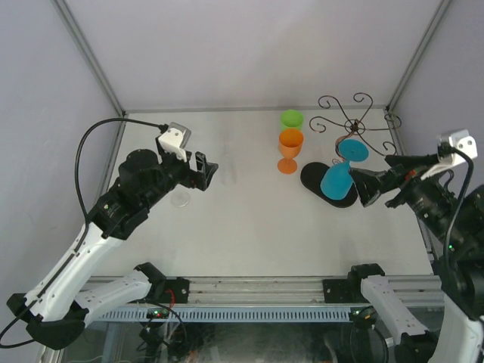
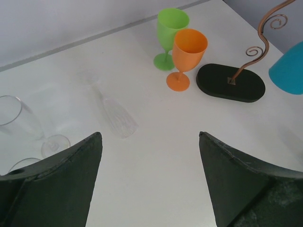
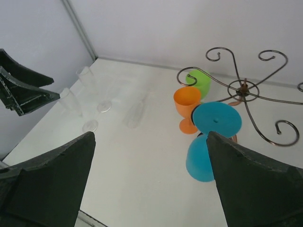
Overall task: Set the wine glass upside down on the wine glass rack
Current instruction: Pick up the wine glass at the center of the board.
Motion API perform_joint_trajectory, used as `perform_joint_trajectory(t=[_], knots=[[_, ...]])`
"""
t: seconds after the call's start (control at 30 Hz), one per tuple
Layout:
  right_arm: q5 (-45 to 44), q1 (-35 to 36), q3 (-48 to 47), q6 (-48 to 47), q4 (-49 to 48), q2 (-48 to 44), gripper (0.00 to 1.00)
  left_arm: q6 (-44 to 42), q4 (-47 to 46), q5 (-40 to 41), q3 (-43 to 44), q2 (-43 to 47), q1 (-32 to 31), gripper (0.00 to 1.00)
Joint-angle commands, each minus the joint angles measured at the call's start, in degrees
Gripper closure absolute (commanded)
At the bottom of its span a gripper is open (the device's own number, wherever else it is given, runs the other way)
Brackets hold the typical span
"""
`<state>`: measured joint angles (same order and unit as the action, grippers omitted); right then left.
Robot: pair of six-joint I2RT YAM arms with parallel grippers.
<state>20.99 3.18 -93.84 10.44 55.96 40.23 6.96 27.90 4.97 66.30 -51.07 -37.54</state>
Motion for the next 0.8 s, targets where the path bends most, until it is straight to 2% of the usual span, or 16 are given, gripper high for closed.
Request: perform_joint_trajectory(t=[0.0, 0.1, 0.2, 0.37, 0.4, 0.47, 0.57, 0.77], knots=[[-5.50, 6.57, -3.45, -2.86, 2.98, 5.43, 0.00, 0.75, -2.68, 1.41, -1.33, 0.36, 0.70, 0.13], [-8.58, 11.70, -3.00, -2.19, 2.17, 7.23, 0.00, 0.78, -2.73, 2.06, -1.43, 0.40, 0.84, 0.13], [-16.45, 21.91, -2.18, -1.58, 1.25, 9.23, 0.00, 0.84, -2.93, 2.83, -1.69, 0.58, 1.10, 0.13], [-42.12, 47.52, 0.01, -2.10, -1.65, 14.32, 0.00, 0.94, -3.03, 3.71, -1.96, 0.72, 1.40, 0.13], [-44.80, 52.17, 0.36, -2.59, -2.20, 15.79, 0.00, 0.92, -3.09, 3.88, -1.94, 0.78, 1.48, 0.14], [-52.86, 58.93, 1.18, -3.80, -4.12, 19.12, 0.00, 1.02, -3.11, 4.02, -2.05, 0.84, 1.63, 0.13], [-58.18, 64.28, 3.50, -5.05, -7.62, 23.57, 0.00, 1.18, -3.28, 4.99, -2.26, 1.22, 1.76, 0.14], [-56.35, 64.44, 10.00, -3.50, -13.18, 28.41, 0.00, 1.97, -3.71, 7.40, -2.88, 2.49, 2.66, 0.13]])
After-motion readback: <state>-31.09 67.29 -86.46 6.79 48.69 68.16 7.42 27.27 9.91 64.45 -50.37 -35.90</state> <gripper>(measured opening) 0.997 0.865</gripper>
